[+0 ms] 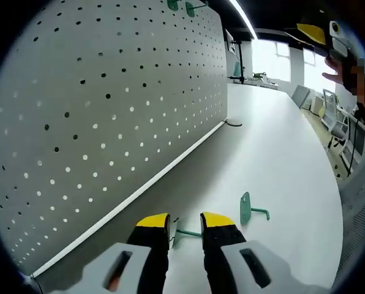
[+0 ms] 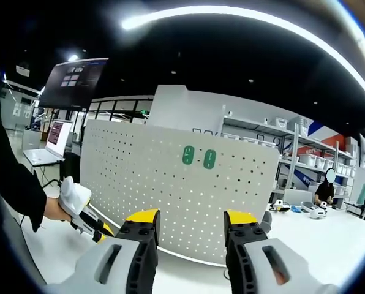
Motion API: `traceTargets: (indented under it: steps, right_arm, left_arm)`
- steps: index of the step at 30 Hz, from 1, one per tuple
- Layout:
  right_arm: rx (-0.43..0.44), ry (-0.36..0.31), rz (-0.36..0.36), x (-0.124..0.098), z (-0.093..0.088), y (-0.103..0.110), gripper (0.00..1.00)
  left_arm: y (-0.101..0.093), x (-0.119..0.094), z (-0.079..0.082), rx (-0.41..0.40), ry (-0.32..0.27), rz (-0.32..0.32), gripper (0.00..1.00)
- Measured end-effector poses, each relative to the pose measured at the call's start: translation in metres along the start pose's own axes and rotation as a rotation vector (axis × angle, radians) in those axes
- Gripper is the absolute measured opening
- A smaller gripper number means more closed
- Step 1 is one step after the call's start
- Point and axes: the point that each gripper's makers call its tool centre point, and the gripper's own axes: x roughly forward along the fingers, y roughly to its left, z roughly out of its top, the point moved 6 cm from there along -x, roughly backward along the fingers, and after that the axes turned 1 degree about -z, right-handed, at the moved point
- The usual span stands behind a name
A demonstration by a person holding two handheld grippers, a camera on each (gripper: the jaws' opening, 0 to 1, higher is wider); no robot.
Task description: Insert the hook assembly into the mounting plate slot until the hook locks in place.
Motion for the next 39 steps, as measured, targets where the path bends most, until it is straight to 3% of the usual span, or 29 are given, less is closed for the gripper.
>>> traceTargets:
  steps: [27, 39]
  right_arm:
    - [0.019, 0.009, -0.023, -0.004, -0.006, -0.006, 0.39]
    - [0.024, 0.001, -0.024, -0.006, -0.006, -0.008, 0.39]
  left_arm:
    - [0.003, 0.013, -0.009, 0.059, 0.085, 0.013, 0.07]
    - [0.006, 0.003, -0.002, 0.041, 0.066, 0.03, 0.02]
